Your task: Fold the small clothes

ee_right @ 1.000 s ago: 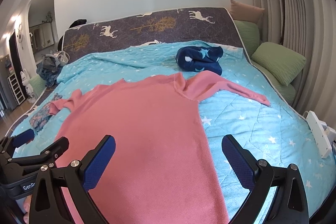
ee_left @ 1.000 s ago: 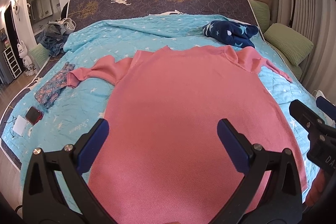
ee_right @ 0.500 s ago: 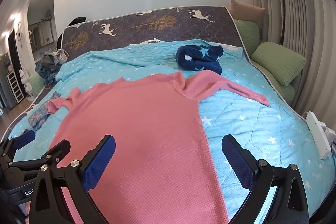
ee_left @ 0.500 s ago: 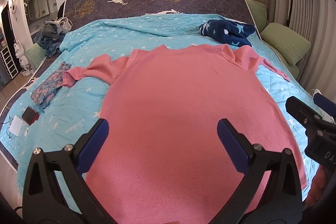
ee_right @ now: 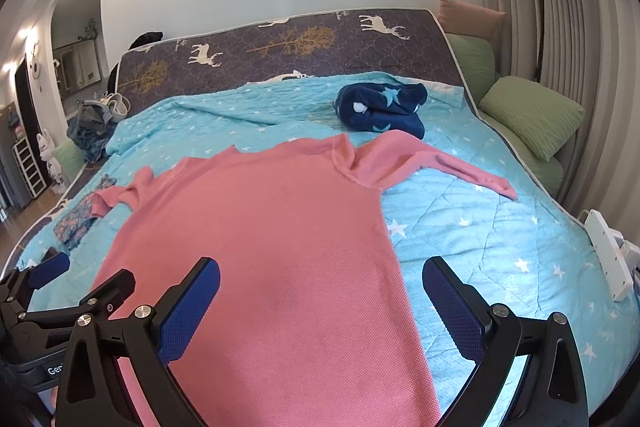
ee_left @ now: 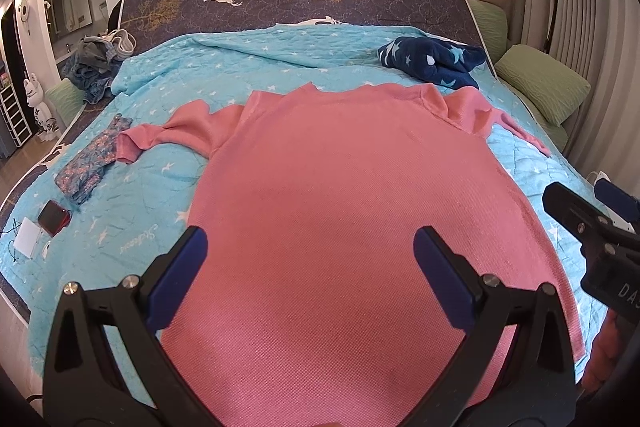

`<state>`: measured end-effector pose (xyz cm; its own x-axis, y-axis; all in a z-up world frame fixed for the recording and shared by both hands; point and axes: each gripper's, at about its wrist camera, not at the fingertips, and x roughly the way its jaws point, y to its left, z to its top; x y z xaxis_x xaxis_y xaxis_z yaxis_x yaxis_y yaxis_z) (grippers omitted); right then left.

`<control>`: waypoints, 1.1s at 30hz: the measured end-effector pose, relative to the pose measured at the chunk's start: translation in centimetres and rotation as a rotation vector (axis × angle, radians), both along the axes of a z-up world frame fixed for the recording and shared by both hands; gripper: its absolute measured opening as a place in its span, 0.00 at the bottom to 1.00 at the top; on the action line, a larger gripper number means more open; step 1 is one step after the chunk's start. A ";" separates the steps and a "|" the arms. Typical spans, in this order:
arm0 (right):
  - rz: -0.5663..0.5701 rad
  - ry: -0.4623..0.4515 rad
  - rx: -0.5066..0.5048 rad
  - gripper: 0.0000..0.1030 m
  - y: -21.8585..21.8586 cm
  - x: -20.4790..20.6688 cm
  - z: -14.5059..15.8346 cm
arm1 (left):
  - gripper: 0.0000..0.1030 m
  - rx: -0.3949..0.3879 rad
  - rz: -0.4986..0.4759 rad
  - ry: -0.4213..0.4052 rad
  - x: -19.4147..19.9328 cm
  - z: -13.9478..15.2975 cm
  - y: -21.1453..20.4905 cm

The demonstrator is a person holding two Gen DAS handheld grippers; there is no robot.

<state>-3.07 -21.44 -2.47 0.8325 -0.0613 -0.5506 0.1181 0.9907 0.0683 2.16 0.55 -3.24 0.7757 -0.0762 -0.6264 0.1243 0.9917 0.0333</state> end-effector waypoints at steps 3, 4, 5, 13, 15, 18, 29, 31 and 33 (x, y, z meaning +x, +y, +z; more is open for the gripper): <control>0.000 0.001 0.000 1.00 0.0 0.0 0.0 | 0.99 0.001 -0.003 -0.001 0.0 0.0 0.0; 0.000 0.001 0.000 1.00 0.0 0.0 0.0 | 0.99 0.000 -0.002 -0.001 0.0 0.0 -0.1; 0.000 0.001 0.001 1.00 0.0 0.0 0.0 | 0.99 0.000 -0.003 -0.001 0.1 -0.1 0.0; -0.010 0.007 0.015 1.00 0.0 0.2 -0.2 | 0.99 -0.004 -0.004 -0.001 0.1 -0.1 0.0; -0.010 0.011 0.016 1.00 0.0 0.2 -0.3 | 0.99 -0.006 -0.005 0.000 0.0 -0.1 0.0; -0.009 0.015 0.017 1.00 -0.1 0.2 -0.2 | 0.99 -0.005 -0.005 0.000 0.0 -0.1 -0.1; -0.003 0.011 0.010 1.00 0.0 0.2 0.1 | 0.99 -0.041 -0.007 0.024 0.3 -0.3 0.8; -0.002 0.015 0.003 1.00 0.0 0.3 0.1 | 0.99 -0.093 -0.014 0.058 1.0 -0.6 1.7; 0.002 0.022 0.000 1.00 -0.1 0.6 0.2 | 0.99 -0.137 -0.018 0.091 1.8 -0.9 2.6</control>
